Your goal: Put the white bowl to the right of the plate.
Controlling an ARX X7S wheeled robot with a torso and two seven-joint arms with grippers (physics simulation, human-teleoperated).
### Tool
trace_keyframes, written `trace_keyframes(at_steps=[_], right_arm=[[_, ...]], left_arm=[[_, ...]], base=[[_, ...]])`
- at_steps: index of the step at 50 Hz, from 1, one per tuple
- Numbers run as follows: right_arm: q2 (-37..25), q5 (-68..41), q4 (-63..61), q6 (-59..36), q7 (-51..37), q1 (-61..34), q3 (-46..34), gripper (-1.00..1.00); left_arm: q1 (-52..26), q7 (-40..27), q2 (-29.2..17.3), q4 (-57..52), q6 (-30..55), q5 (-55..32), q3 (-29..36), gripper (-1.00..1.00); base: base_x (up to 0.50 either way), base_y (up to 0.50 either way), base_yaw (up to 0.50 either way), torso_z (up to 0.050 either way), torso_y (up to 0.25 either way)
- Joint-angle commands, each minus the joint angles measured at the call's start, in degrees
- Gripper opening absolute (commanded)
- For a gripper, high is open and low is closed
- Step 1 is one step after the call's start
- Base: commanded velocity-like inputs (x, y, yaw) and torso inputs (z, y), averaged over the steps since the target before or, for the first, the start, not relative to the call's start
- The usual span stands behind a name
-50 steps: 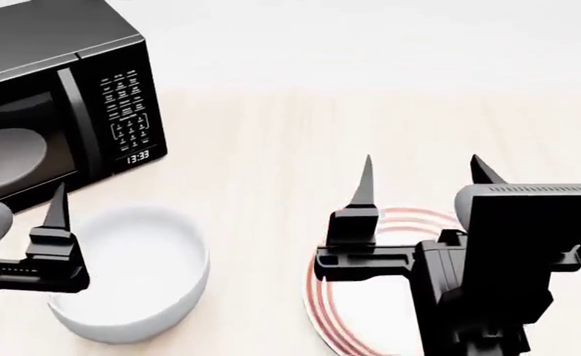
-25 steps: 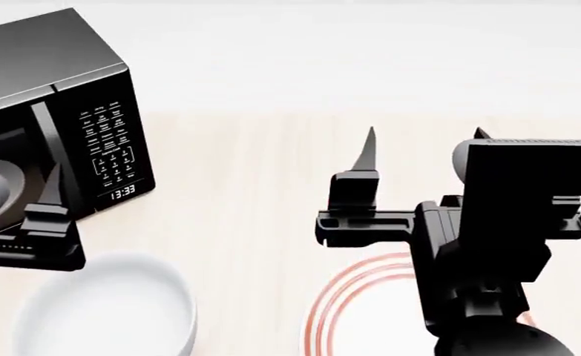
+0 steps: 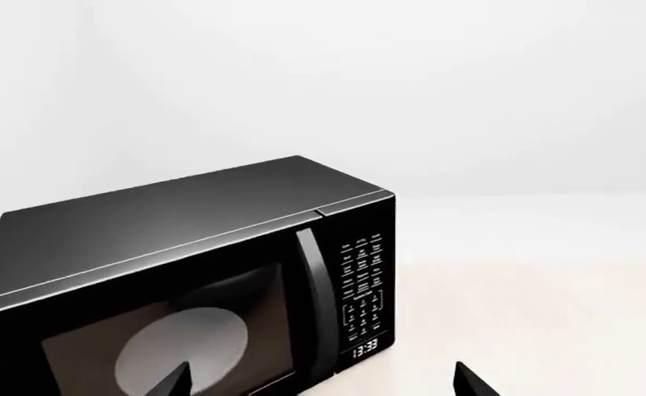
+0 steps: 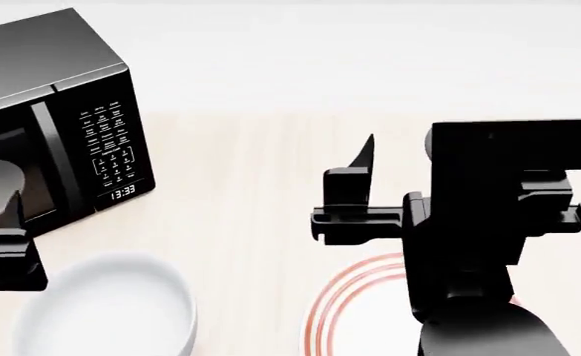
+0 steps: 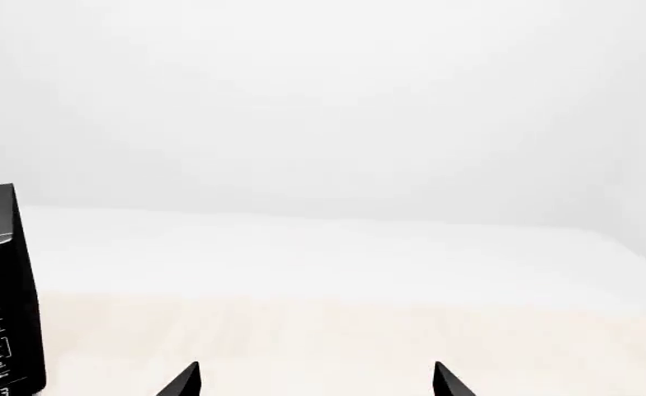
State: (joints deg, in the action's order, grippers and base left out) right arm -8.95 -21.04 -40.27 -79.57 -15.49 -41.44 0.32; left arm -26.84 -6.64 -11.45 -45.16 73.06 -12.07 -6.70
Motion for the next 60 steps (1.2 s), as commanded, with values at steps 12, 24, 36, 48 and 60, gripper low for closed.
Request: trace_keyframes(at_steps=[12,24,36,48,60], right_arm=[[-0.9,-77.9,28.4,-8.0,-57.9,-16.4,2.7,1.00],[1.3,-83.7,40.8,-4.7,-67.2,-24.8,-7.4,1.00],[8.1,-88.1,55.3,1.1,-68.0,-34.0,-22.2,1.00],[8.4,-87.1,59.0,7.8,-62.8,-33.9,-27.7,1.00],[8.2,-83.0,67.7,15.3,-53.6,-35.2,-37.0,1.00]], left_arm=[[15.8,-1.4,0.5,-4.4,-10.4,2.0,-10.4,1.00],[19.3,-2.5,1.1,2.7,-18.6,3.6,-12.3,1.00],[24.7,-3.3,3.3,11.7,-31.9,4.5,-16.5,1.00],[25.4,-3.8,3.0,11.4,-32.3,4.2,-16.3,1.00],[26.1,-4.1,2.9,10.9,-32.6,3.2,-17.1,1.00]], base=[[0.00,0.00,0.00,0.000,0.000],[0.00,0.00,0.00,0.000,0.000],[0.00,0.00,0.00,0.000,0.000],[0.00,0.00,0.00,0.000,0.000],[0.00,0.00,0.00,0.000,0.000]])
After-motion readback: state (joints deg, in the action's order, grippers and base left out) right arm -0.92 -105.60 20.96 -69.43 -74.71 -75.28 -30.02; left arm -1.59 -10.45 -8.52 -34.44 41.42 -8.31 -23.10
